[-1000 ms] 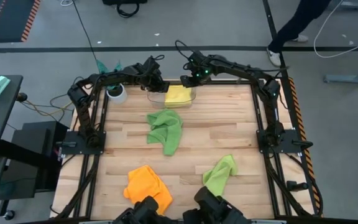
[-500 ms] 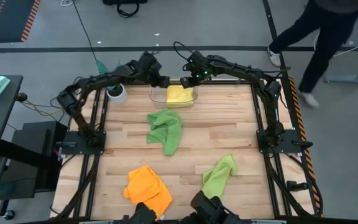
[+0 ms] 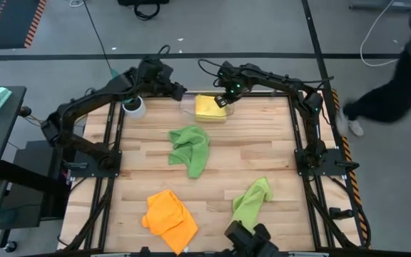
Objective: Fold microfiber towels
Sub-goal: Move the transparent bin to the top right of the table
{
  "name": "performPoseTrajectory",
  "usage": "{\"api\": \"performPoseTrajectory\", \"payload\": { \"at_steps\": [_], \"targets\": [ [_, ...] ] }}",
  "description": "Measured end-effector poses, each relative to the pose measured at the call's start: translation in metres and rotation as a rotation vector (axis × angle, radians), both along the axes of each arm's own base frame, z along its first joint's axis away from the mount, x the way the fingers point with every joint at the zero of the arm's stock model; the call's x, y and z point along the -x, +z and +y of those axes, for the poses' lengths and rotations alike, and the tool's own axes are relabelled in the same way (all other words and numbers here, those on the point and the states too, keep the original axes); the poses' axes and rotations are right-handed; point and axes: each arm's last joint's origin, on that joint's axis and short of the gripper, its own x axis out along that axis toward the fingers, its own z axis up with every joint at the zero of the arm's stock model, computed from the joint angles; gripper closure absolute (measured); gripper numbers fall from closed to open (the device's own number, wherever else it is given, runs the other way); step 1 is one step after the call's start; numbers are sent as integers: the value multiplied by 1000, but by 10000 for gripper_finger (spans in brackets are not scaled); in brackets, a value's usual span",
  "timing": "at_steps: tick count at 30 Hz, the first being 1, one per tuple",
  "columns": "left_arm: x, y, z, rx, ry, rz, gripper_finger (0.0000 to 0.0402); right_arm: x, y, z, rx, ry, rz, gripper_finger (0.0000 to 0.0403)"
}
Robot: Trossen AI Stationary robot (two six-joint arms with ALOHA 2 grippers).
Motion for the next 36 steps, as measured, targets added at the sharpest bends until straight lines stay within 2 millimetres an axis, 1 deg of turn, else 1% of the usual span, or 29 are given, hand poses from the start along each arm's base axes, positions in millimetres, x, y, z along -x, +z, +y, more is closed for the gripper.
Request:
{"api": "performPoseTrajectory", "payload": {
  "at_steps": [7, 11, 15, 18, 22, 25, 27, 30, 33, 36],
  "targets": [
    [-4, -7, -26, 19, -18, 131, 262, 16, -3, 0, -4, -6, 165, 398],
    [-9, -9, -37, 1, -27, 169, 268, 24, -3, 4, 2, -13, 298, 392],
    [-11, -10, -44, -15, -33, 194, 267, 32, -3, 7, 14, -20, 405, 390],
    [-11, -11, -48, -12, -37, 217, 264, 38, -4, 6, 9, -34, 450, 396],
    [-12, -13, -53, -11, -48, 243, 262, 47, -12, 6, -37, -42, 501, 399],
    [-13, -14, -57, -18, -47, 261, 266, 56, -19, 8, -45, -52, 505, 394],
    [-13, -14, -58, -18, -48, 274, 270, 64, -21, 10, -40, -63, 497, 393],
    [-13, -14, -59, -21, -49, 275, 273, 81, -21, 16, -24, -90, 466, 396],
    [-13, -14, -59, -23, -48, 271, 273, 107, -17, 22, -7, -146, 420, 400],
    [-14, -13, -59, -27, -47, 264, 269, 138, -14, 30, -11, -232, 371, 399]
  ]
}}
